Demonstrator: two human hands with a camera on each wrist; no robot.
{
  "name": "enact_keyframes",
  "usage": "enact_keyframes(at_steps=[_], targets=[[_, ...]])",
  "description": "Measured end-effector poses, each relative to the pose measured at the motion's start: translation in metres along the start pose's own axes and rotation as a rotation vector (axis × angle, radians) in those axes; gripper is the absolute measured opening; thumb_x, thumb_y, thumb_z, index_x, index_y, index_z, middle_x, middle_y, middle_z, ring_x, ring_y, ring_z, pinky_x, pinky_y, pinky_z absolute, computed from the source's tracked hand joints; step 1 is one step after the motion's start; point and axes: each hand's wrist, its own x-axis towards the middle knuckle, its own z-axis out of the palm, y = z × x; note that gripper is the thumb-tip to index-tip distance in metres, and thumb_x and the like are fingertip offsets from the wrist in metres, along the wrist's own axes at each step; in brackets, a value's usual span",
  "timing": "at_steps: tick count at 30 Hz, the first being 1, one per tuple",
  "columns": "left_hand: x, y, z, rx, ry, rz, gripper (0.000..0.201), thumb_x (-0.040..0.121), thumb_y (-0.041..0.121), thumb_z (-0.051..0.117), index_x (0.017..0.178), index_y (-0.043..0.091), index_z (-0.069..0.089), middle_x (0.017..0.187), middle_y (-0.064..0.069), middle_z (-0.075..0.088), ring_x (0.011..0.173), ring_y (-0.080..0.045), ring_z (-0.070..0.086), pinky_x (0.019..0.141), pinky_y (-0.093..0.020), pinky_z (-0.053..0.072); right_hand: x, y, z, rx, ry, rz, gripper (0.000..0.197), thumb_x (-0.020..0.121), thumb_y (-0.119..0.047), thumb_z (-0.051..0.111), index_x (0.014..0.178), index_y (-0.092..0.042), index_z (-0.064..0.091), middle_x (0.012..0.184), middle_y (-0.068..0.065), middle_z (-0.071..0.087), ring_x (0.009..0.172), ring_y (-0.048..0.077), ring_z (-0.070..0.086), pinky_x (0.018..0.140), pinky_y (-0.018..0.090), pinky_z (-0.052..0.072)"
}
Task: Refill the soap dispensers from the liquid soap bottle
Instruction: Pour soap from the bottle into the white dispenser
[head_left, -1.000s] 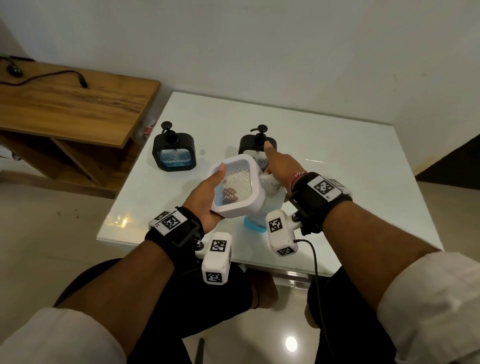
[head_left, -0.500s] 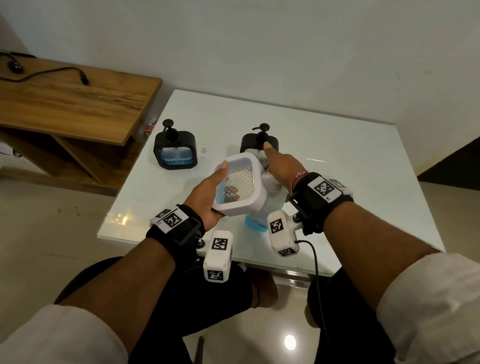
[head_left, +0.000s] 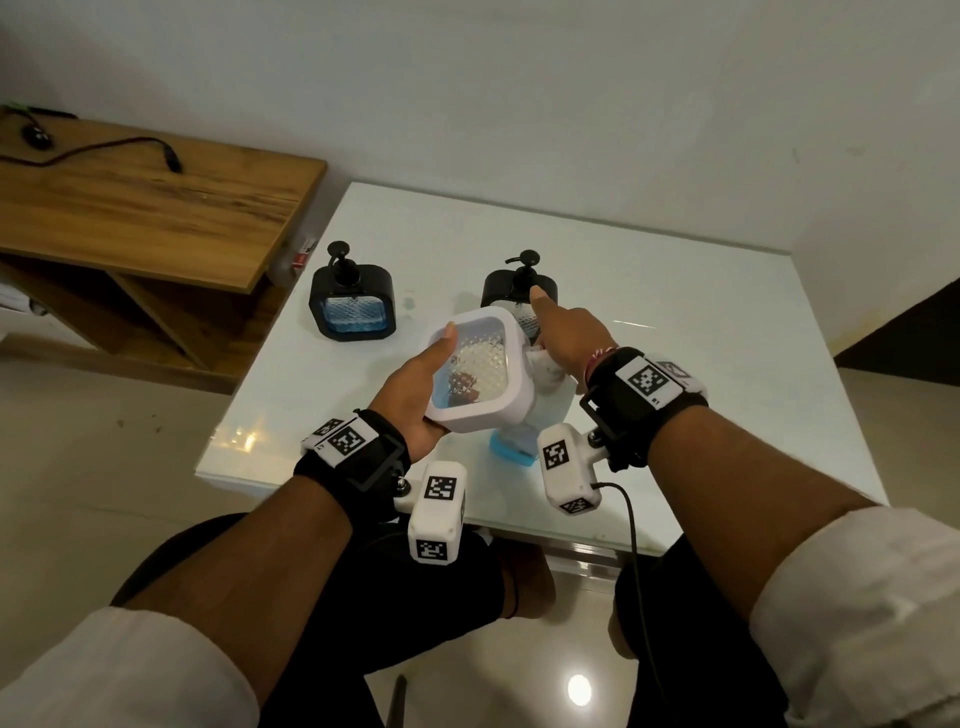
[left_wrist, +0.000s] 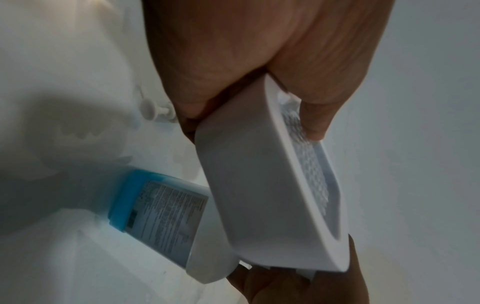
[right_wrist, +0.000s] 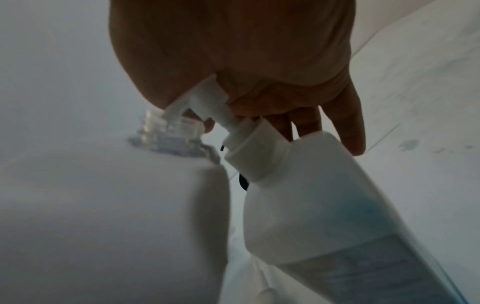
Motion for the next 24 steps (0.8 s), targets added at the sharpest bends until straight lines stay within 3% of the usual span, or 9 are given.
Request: enact_keyframes(at_steps=[3,5,9,13,18,24], targets=[[0.0018,-0.0013,-0.0008,0.016,-0.006,-0.003,0.050,0.096,0.048,0.061,0.137,0.020,0.061,0.128,-0.011,0.072,0.115,-0.031,0.069,0.097,-0.050,0.055,0.0020,0.0032,0.0052,-0.025,0.024,0.023,0.066,0.097,-0.059,0.034,0.131,-0.006,0.055,0.131,0.015,0.056,0.117,0.030,0.053,0.098,0.037,0.039],[0.0007,-0.0013,-0.0014,0.019,-0.004,0.001,0.044,0.098,0.048,0.059,0.132,0.020,0.064,0.125,-0.011,0.073,0.111,-0.030,0.071,0.096,-0.049,0.055,0.0009,0.0045,0.0076,-0.045,0.035,0.025,0.067,0.096,-0.059,0.035,0.133,-0.005,0.053,0.133,0.016,0.056,0.117,0.031,0.054,0.095,0.035,0.039],[-0.0010,-0.0016,0.0006,0.013,-0.018,0.011,0.034,0.101,0.046,0.055,0.119,0.021,0.068,0.115,-0.008,0.077,0.096,-0.025,0.075,0.091,-0.046,0.056,0.0041,0.0056,0.0070,0.017,0.030,0.028,0.068,0.096,-0.060,0.034,0.127,-0.005,0.058,0.129,0.015,0.059,0.114,0.030,0.055,0.095,0.036,0.041],[-0.0009,-0.0002,0.0004,0.002,-0.034,0.018,0.032,0.102,0.047,0.053,0.115,0.022,0.069,0.105,-0.005,0.079,0.089,-0.022,0.077,0.087,-0.044,0.057,0.0054,0.0036,0.0026,0.053,0.019,0.017,0.058,0.097,-0.060,0.031,0.106,-0.009,0.058,0.123,0.014,0.061,0.103,0.028,0.055,0.088,0.033,0.040],[-0.0008,0.0025,0.0013,0.017,-0.006,0.019,0.031,0.101,0.047,0.055,0.116,0.024,0.069,0.108,-0.006,0.078,0.089,-0.022,0.076,0.086,-0.043,0.058,0.0050,0.0046,0.0063,0.008,0.021,0.034,0.064,0.096,-0.057,0.037,0.131,-0.006,0.055,0.129,0.015,0.058,0.114,0.030,0.055,0.096,0.036,0.041],[-0.0040,0.0000,0.0025,0.028,-0.001,0.028,0.032,0.100,0.047,0.055,0.117,0.024,0.069,0.109,-0.006,0.077,0.088,-0.021,0.076,0.087,-0.044,0.057,0.0071,0.0040,0.0048,0.019,0.038,0.019,0.063,0.096,-0.059,0.034,0.115,-0.005,0.061,0.121,0.015,0.063,0.105,0.028,0.057,0.087,0.034,0.040]])
